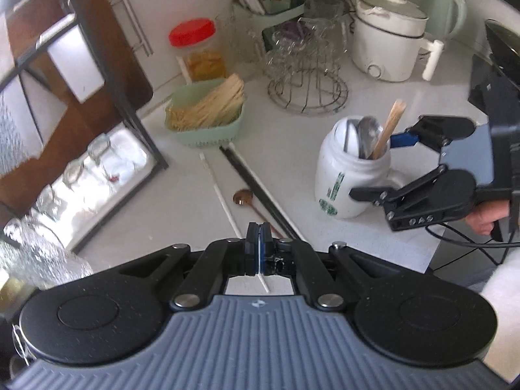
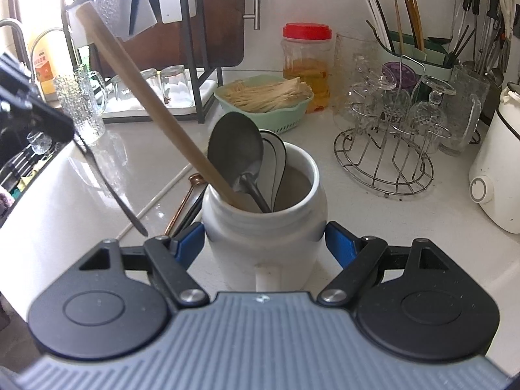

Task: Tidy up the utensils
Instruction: 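Lift the steel fork with the left gripper and carry it over the jar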

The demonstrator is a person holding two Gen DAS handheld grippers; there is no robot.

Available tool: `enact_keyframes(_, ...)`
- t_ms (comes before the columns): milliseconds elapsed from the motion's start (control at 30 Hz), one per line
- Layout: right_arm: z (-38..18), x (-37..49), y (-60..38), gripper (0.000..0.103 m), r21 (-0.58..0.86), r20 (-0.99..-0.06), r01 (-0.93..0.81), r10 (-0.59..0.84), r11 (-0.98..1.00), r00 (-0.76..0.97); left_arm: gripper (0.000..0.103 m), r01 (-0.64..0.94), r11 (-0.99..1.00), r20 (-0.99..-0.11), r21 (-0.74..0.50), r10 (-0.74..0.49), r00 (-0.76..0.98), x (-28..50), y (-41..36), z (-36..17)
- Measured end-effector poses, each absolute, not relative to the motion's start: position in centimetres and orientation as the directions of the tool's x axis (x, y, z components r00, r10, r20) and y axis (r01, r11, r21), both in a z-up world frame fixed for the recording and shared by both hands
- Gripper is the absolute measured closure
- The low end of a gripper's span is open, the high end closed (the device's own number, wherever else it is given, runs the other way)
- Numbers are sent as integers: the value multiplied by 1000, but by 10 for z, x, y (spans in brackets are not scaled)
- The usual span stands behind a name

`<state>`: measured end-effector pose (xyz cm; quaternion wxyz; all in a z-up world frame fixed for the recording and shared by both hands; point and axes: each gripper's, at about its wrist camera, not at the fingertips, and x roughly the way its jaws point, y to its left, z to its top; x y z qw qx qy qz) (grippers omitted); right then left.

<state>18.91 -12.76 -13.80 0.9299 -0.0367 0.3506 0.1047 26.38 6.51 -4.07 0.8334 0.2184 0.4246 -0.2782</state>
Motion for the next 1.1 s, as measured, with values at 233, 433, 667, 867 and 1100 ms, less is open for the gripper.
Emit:
enact_keyframes(233, -139, 187, -124, 20, -1, -658, -217, 163, 976, 735, 103, 672, 722, -812, 167, -286, 508, 268, 50, -13)
enact_keyframes(433, -139, 186, -121, 20, -5, -657, -229, 169, 973, 734, 103, 693, 693, -798, 199, -297, 525, 274, 41, 20)
enact_keyframes(667, -139, 186, -121, 20, -5, -660, -237, 175, 972, 731, 103, 721, 638, -770, 270, -306, 559, 272, 24, 53)
enact_keyframes(867, -139, 186, -122, 20, -1, -660, -241, 180, 971, 729, 103, 752, 605, -778, 262, -328, 536, 273, 8, 79)
enact_keyframes(1100, -138, 186, -121, 20, 3, -661, -239, 181, 971, 729, 103, 802, 519, -783, 295, -350, 514, 270, -27, 94)
